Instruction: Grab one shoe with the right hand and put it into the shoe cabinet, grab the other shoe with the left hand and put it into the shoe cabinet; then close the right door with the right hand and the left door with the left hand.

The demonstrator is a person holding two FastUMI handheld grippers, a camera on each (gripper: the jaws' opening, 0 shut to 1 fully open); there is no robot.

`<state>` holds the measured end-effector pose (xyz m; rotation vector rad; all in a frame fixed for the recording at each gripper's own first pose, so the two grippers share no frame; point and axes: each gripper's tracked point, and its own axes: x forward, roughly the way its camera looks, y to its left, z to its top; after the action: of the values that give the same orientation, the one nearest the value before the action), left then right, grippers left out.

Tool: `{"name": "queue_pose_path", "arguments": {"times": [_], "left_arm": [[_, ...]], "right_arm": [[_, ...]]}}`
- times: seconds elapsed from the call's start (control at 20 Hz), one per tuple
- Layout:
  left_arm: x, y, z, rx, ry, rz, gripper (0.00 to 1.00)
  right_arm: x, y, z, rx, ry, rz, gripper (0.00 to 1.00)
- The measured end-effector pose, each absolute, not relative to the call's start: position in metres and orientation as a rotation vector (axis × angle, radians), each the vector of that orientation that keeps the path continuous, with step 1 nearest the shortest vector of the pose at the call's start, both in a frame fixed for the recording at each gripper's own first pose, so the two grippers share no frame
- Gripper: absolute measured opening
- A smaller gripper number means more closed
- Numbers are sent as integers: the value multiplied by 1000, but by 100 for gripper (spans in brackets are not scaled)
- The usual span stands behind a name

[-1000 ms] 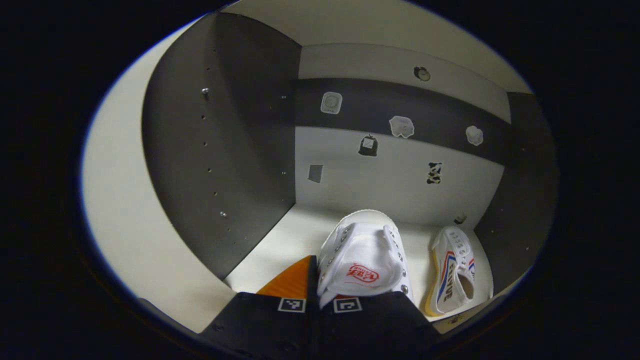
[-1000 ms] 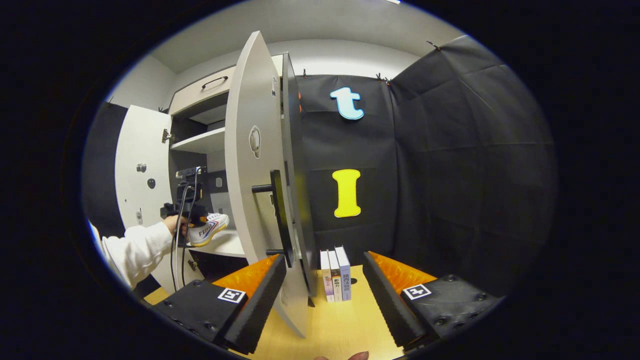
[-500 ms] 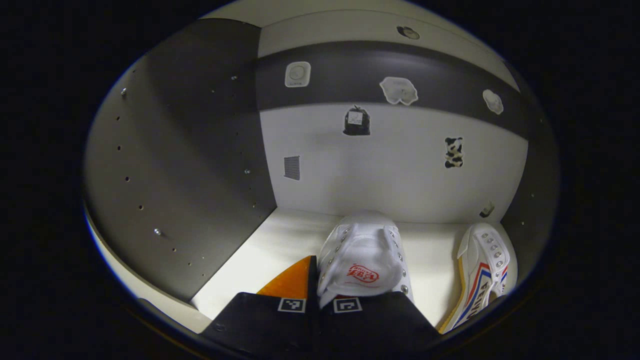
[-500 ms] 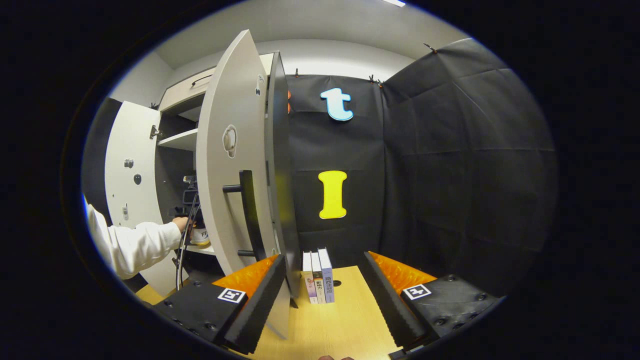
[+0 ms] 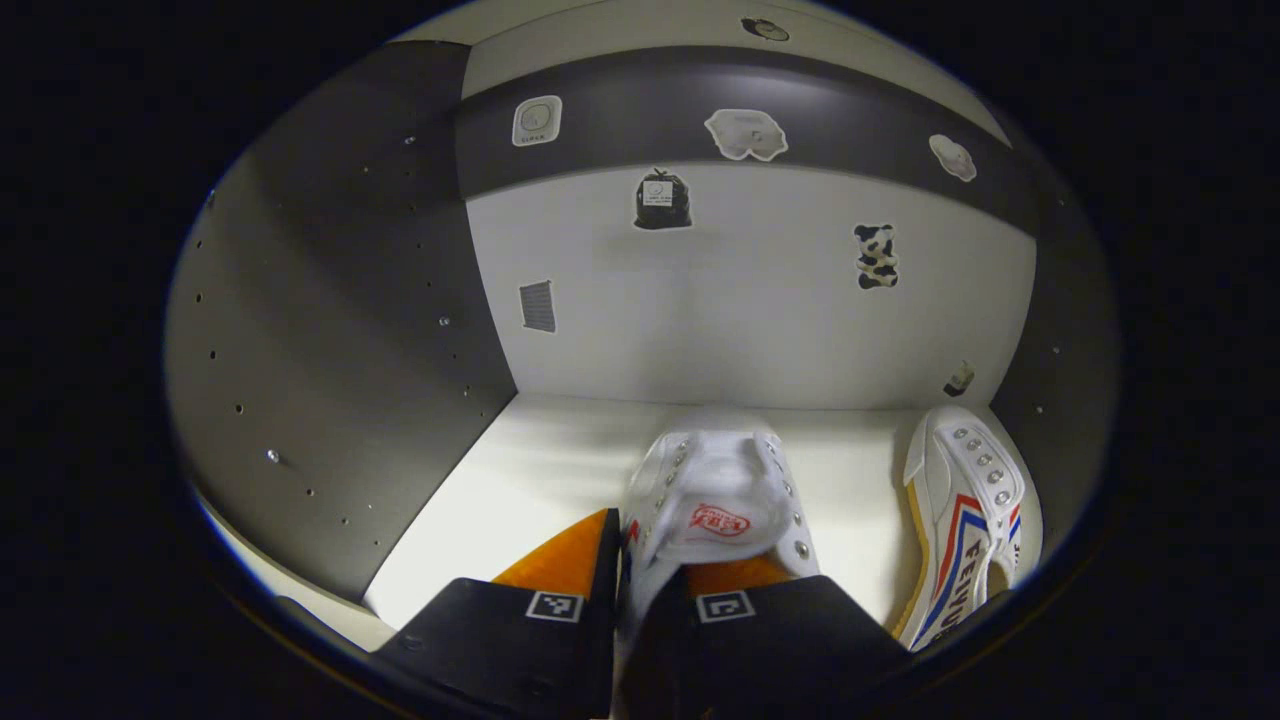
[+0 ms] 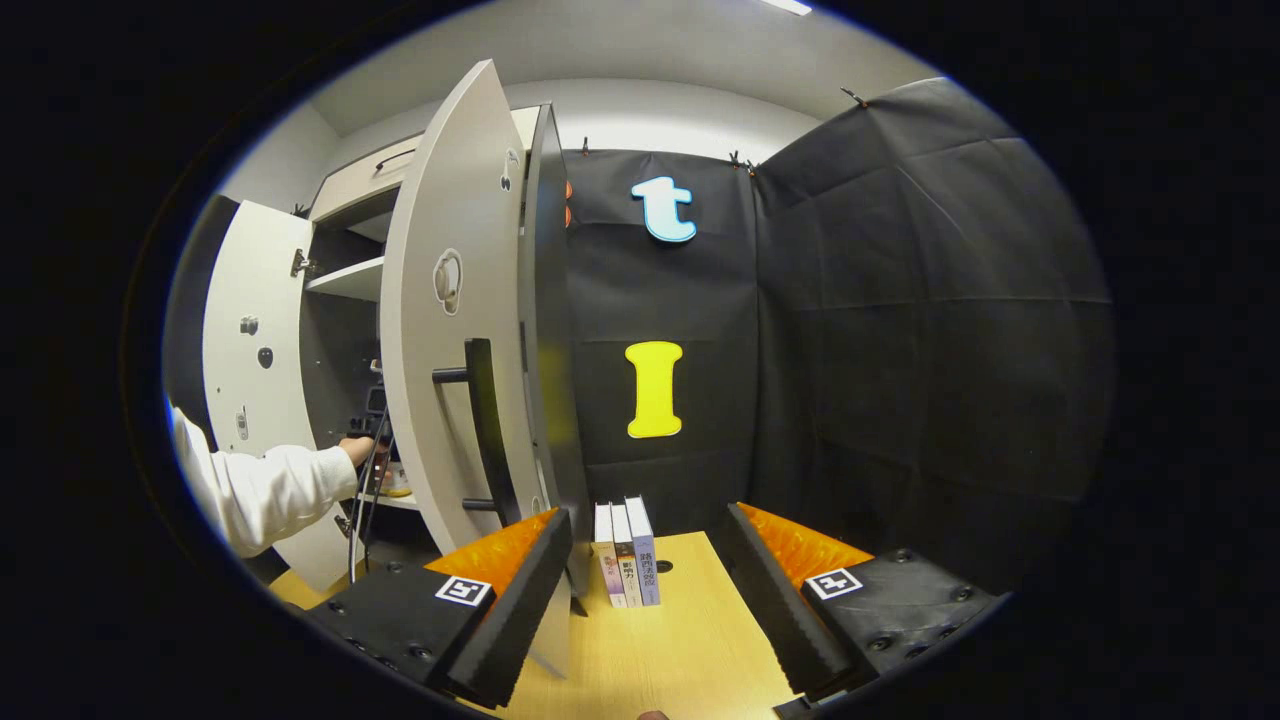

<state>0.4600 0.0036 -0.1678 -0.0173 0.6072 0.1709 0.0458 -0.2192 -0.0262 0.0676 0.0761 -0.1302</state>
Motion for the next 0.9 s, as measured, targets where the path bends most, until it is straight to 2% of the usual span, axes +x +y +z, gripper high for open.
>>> {"name": "queue_pose_path", "arguments": {"times": [0.15,0.2,0.35,0.4,0.5,0.9], "left_arm": [[449,6,-160,-29,576,166,43],[445,9,-156,-35,560,174,53],[433,3,-145,-47,510,137,65],[428,4,-142,-25,496,135,73],[418,0,-131,9,455,120,80],[354,-47,-53,38,267,-13,90]], "right_arm": [[43,-216,-28,65,83,-128,98],[41,-215,-27,66,83,-128,98],[39,-205,-26,85,82,-97,98],[37,-205,-26,85,81,-98,98],[35,-203,-23,79,76,-96,98],[34,-203,1,94,34,-70,98]]}}
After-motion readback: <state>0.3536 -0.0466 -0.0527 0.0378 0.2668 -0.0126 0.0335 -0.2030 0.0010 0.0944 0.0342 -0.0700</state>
